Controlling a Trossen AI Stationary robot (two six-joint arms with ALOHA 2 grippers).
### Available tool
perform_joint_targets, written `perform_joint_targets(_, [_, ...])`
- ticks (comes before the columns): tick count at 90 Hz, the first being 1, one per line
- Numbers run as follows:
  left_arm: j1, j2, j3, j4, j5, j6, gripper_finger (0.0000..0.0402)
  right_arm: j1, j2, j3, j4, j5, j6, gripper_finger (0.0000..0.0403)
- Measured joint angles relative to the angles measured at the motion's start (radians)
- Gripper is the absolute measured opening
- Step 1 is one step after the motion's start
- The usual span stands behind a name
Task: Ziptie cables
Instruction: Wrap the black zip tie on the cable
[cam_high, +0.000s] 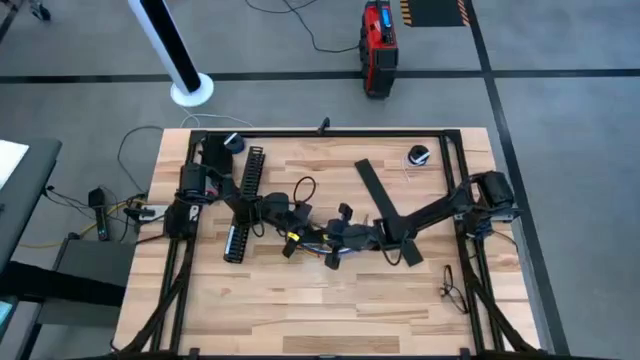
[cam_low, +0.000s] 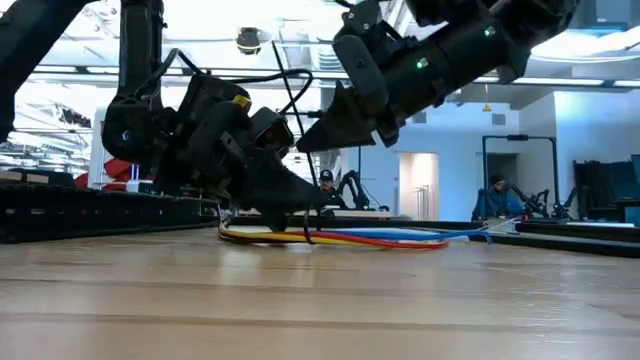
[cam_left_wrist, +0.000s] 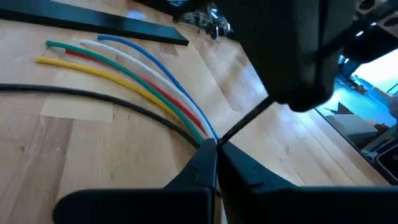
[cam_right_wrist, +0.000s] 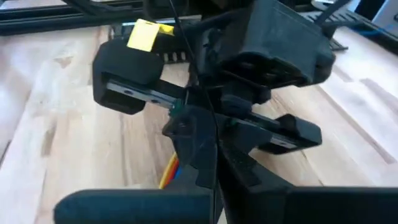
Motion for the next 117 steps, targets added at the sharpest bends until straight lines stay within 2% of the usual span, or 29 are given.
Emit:
perform_joint_targets(81, [-0.036,0.000,0.001,-0.126,-0.032,0.028,0.0000,-0.002,-0.006,0.017,0.086,0.019,-0.064,0.0000])
perform_joint_targets(107, [-0.035,0.002,0.000,-0.122,-0.033,0.025,0.0000,0.036,-0.097,0.019,-0.044,0.018,-0.090,0.0000])
perform_joint_targets(117, [-0.035,0.002,0.000,-0.121,-0.041,0.027,0.0000,0.035,-0.112,0.022,-0.087,-0.001,-0.037,0.0000])
